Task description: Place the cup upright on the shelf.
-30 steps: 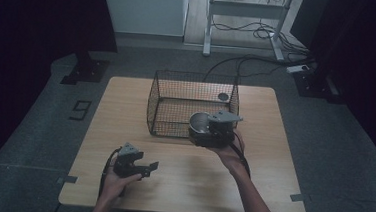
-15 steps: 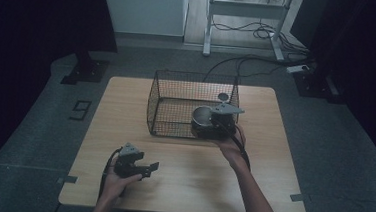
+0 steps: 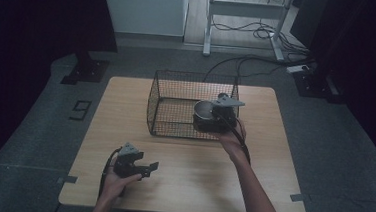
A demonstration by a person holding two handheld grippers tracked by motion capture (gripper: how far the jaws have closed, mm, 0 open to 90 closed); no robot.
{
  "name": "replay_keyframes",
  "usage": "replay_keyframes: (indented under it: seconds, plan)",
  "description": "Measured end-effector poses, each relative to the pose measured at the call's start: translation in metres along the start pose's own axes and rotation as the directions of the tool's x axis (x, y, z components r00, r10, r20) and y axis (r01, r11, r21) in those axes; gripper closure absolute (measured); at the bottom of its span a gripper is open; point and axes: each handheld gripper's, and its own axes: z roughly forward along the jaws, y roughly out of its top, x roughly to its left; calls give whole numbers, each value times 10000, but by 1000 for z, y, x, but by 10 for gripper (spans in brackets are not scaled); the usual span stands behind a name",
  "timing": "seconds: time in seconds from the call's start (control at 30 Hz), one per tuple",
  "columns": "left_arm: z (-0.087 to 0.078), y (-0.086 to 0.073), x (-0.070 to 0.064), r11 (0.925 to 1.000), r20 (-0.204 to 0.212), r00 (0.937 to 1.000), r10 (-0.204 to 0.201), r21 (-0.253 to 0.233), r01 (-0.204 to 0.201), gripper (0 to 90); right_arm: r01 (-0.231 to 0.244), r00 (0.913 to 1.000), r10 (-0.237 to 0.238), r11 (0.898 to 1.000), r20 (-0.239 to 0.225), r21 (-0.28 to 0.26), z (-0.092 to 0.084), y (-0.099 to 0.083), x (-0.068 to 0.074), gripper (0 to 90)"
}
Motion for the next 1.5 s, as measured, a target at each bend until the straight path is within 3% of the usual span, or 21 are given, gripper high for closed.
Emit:
replay_keyframes:
  seconds: [1.5]
  plan:
    - [-6,0,7,9998,-42,9999,-136,-165,136,203,-455,9966,427,9982,698,389,47,36,-34,185]
